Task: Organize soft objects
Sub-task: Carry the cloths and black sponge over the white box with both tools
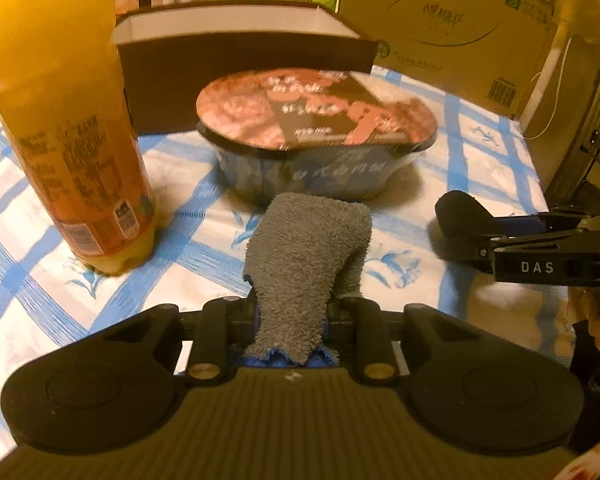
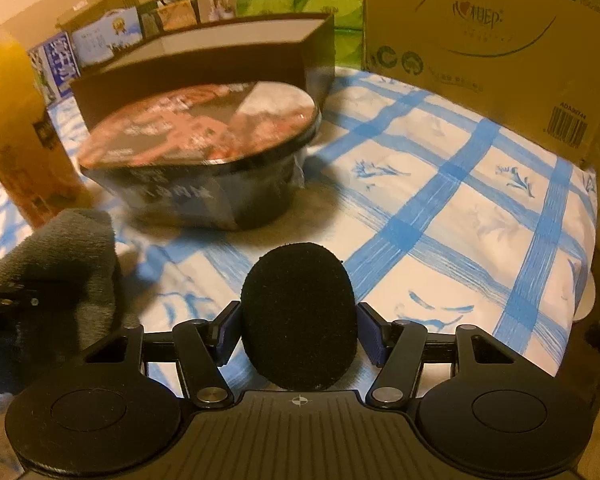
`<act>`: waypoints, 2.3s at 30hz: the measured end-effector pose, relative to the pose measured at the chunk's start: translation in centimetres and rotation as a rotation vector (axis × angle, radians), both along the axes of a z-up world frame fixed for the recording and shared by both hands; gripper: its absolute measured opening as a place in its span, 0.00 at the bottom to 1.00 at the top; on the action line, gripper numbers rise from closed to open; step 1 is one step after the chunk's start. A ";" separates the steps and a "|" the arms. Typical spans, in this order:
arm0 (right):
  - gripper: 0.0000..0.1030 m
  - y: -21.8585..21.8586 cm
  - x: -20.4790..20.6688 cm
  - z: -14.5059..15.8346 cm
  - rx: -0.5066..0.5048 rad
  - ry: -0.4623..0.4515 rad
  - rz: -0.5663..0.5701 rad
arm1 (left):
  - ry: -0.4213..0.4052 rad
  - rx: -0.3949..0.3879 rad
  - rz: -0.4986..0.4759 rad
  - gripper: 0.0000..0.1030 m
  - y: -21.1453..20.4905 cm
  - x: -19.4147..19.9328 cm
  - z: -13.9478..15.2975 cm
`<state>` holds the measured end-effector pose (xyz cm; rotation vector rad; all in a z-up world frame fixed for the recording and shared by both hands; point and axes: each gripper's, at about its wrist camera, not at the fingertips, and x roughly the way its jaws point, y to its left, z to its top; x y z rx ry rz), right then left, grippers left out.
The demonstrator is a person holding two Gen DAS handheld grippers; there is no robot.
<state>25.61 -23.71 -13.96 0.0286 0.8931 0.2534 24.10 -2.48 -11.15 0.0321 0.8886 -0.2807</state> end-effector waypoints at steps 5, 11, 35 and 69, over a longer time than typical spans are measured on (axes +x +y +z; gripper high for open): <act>0.59 -0.1 -1.3 2.1 0.033 -0.032 0.008 | -0.035 0.003 -0.003 0.22 -0.3 -1.4 1.9; 0.59 -0.6 -2.8 4.4 0.074 -0.058 0.015 | -0.074 0.005 0.008 0.22 -0.4 -3.0 4.3; 0.59 -1.5 0.5 12.9 0.206 -0.138 0.041 | -0.292 0.060 0.048 0.22 -1.2 2.6 16.1; 0.59 2.4 24.6 12.4 0.176 -0.119 0.090 | -0.208 0.218 0.255 0.23 -3.2 28.2 15.8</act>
